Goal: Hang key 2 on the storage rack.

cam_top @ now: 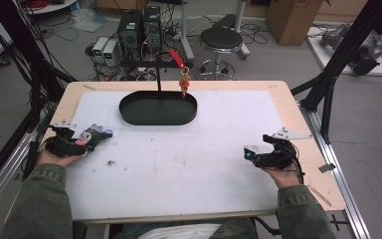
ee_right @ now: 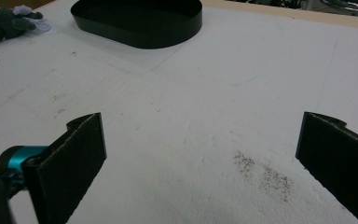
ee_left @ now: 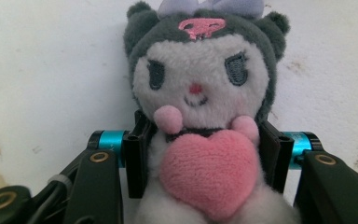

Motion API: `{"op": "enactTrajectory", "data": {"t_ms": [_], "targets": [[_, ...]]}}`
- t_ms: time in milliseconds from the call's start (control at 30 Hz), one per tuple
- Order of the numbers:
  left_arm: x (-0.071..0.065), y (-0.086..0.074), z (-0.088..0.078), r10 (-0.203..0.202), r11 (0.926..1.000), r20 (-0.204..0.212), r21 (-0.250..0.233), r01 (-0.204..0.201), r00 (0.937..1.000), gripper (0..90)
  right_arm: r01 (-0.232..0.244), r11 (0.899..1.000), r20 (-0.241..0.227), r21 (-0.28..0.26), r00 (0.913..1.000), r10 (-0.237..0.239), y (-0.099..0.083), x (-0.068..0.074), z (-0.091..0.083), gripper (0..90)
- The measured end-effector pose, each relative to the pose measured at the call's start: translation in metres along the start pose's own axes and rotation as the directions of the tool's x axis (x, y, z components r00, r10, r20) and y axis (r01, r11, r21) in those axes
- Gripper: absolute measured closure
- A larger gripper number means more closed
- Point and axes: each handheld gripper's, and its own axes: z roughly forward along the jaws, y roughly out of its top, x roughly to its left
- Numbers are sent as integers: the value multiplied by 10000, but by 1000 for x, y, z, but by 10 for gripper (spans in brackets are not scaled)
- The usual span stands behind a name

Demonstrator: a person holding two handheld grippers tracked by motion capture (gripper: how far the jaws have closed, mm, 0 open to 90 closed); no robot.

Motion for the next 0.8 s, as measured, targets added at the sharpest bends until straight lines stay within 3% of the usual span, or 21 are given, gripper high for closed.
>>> {"op": "enactTrajectory", "data": {"t_ms": [367, 567, 733, 800], "targets": [[4, 2, -20, -337, 9972, -54, -669, 332, 9994, 497, -15, 9999, -23, 132, 10000, 16, -1, 0, 0, 6], [-2, 20, -35, 271, 9987, -196, -422, -279, 9994, 497, -5, 10000, -58, 75, 10000, 6, -2, 0, -1, 6], [-12, 42, -45, 797, 9955, -285, -483, -810, 9964, 497, 59, 9999, -44, 149, 10000, -58, -4, 0, -1, 6], [-14, 50, -47, 821, 9945, -275, -632, -837, 9962, 497, 60, 9998, -37, 169, 10000, -59, -5, 0, -1, 6]]}}
